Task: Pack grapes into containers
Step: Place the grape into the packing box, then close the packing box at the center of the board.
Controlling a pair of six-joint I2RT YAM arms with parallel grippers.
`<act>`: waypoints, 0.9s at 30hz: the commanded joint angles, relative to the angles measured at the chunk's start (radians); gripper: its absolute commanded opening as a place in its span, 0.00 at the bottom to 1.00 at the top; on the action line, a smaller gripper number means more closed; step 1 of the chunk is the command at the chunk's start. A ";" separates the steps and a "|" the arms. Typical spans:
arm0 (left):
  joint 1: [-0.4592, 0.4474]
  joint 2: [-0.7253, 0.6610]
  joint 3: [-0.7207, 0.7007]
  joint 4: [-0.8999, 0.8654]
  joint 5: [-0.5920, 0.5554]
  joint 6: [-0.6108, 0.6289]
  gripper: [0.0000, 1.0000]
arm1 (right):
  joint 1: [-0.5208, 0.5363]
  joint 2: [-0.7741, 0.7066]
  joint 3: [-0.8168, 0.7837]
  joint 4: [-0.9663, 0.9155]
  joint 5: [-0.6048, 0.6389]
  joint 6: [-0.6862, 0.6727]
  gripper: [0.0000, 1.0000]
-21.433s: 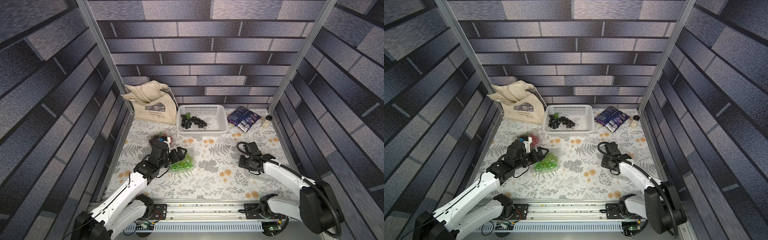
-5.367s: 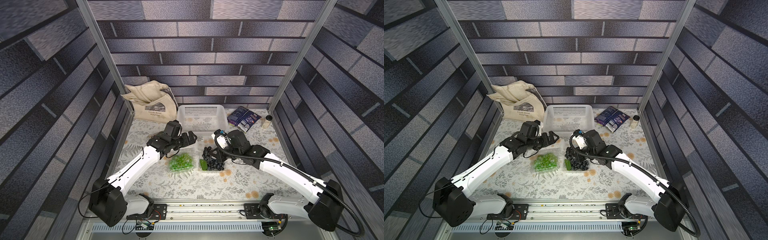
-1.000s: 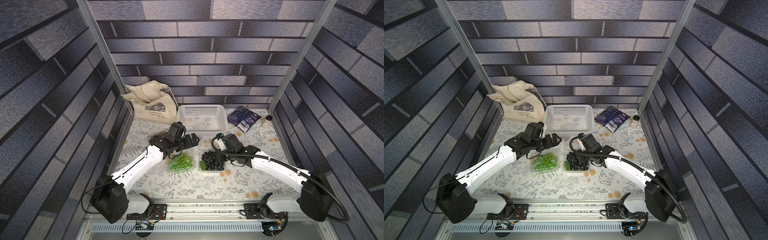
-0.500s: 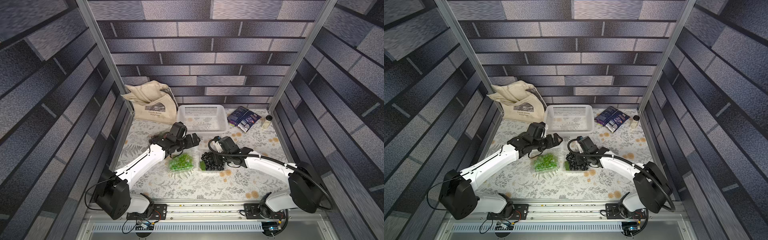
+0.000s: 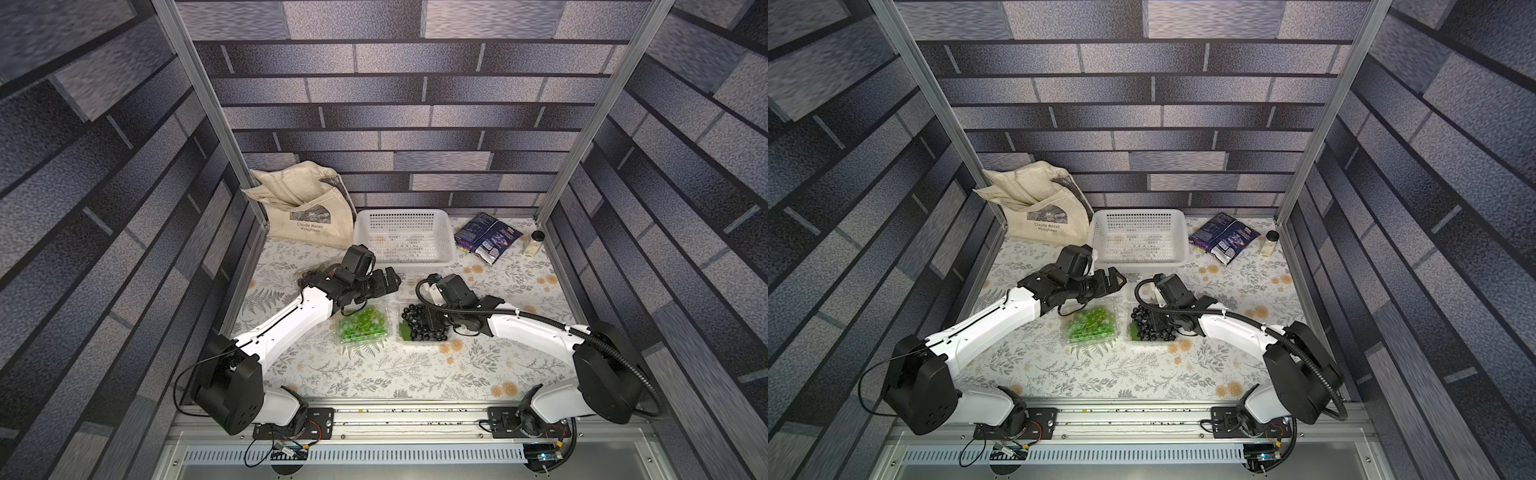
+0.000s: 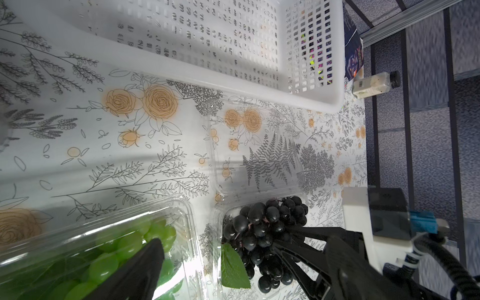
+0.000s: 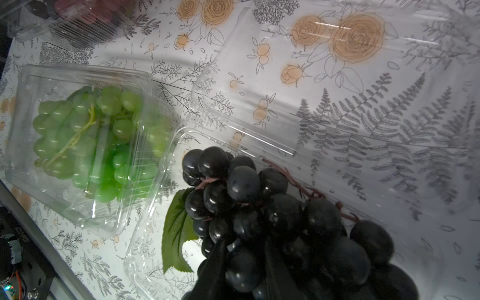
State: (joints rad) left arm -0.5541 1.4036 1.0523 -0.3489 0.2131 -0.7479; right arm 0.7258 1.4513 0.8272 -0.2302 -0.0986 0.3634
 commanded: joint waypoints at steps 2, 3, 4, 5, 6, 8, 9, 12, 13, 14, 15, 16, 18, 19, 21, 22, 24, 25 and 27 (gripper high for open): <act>-0.021 0.035 0.015 0.018 0.020 0.011 1.00 | -0.006 -0.078 0.021 -0.056 0.008 0.011 0.33; -0.024 0.044 0.021 0.020 0.022 0.010 1.00 | -0.006 -0.100 0.030 -0.072 0.015 0.009 0.36; -0.029 0.055 0.024 0.024 0.023 0.010 1.00 | -0.009 -0.121 0.043 -0.088 0.023 0.008 0.40; -0.031 0.066 0.027 0.030 0.026 0.011 1.00 | -0.015 -0.142 0.056 -0.107 0.024 0.005 0.44; -0.032 0.076 0.030 0.034 0.027 0.009 1.00 | -0.023 -0.157 0.063 -0.122 0.023 0.003 0.48; -0.032 0.098 0.035 0.050 0.036 0.004 1.00 | -0.059 -0.187 0.069 -0.138 0.000 0.005 0.52; -0.033 0.107 0.038 0.059 0.041 0.005 1.00 | -0.082 -0.197 0.066 -0.138 -0.013 0.006 0.54; -0.035 0.145 0.063 0.071 0.053 0.007 1.00 | -0.174 -0.220 0.036 -0.117 -0.055 0.025 0.60; -0.035 0.159 0.072 0.073 0.055 0.011 1.00 | -0.208 -0.226 0.020 -0.099 -0.080 0.032 0.61; -0.035 0.172 0.081 0.074 0.055 0.013 1.00 | -0.239 -0.230 0.005 -0.078 -0.103 0.044 0.63; -0.035 0.182 0.088 0.077 0.058 0.015 0.99 | -0.262 -0.232 -0.009 -0.058 -0.123 0.050 0.65; -0.033 0.196 0.097 0.079 0.059 0.018 1.00 | -0.287 -0.228 -0.021 -0.035 -0.151 0.059 0.66; -0.028 0.222 0.114 0.081 0.063 0.019 1.00 | -0.325 -0.212 -0.037 0.004 -0.184 0.079 0.68; -0.026 0.237 0.123 0.086 0.071 0.017 1.00 | -0.340 -0.202 -0.042 0.020 -0.197 0.084 0.68; -0.020 0.263 0.140 0.095 0.081 0.014 1.00 | -0.366 -0.177 -0.053 0.055 -0.226 0.095 0.68; -0.017 0.279 0.150 0.098 0.087 0.015 1.00 | -0.378 -0.166 -0.061 0.079 -0.238 0.103 0.68; -0.011 0.309 0.167 0.101 0.093 0.015 1.00 | -0.397 -0.144 -0.073 0.120 -0.256 0.114 0.68; -0.008 0.327 0.178 0.102 0.101 0.013 0.99 | -0.405 -0.133 -0.079 0.141 -0.264 0.119 0.69; -0.003 0.357 0.197 0.101 0.112 0.015 0.99 | -0.418 -0.110 -0.089 0.175 -0.274 0.129 0.69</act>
State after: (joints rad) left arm -0.5678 1.7317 1.2076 -0.2562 0.2947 -0.7479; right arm 0.3241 1.3182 0.7567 -0.1455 -0.3214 0.4637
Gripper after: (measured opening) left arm 0.992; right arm 0.687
